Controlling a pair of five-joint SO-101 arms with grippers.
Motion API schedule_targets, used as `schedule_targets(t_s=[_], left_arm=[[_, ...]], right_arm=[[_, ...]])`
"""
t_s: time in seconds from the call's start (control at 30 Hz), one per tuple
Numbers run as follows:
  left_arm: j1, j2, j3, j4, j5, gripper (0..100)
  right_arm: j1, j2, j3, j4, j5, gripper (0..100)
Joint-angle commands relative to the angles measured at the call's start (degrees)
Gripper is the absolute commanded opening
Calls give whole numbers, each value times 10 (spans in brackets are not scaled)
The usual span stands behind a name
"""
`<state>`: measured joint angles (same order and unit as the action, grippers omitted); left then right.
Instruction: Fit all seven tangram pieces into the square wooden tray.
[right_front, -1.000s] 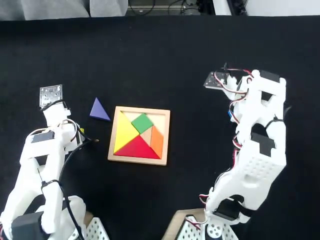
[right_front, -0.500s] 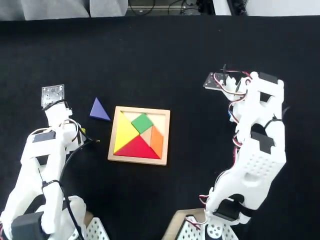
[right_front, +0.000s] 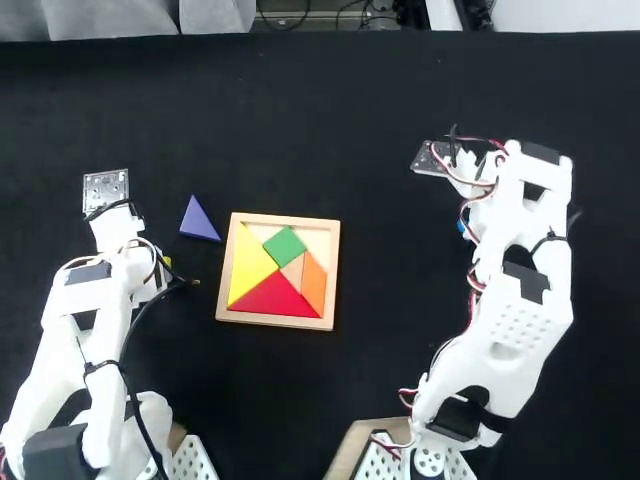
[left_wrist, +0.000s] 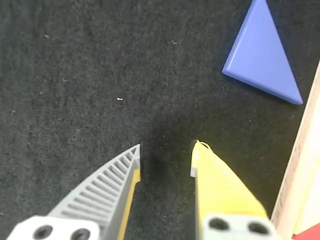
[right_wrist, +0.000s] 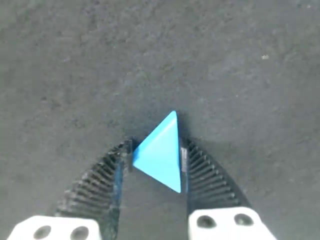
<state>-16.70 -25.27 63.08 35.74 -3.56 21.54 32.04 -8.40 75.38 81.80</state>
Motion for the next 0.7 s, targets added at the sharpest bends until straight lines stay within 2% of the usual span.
schedule_targets(t_s=[0.0, 0.13, 0.4, 0.67], left_arm=[[7, -3, -6, -11, 7, 170], [7, -3, -5, -11, 7, 170], [7, -6, -2, -10, 7, 170], [7, -6, -2, -10, 10, 170]], right_arm=[[-40, -73, -54, 95, 3, 78], [-115, -126, -88, 153, -48, 78], [-324, -156, -118, 156, -200, 81], [-482, -155, -116, 145, -266, 81]])
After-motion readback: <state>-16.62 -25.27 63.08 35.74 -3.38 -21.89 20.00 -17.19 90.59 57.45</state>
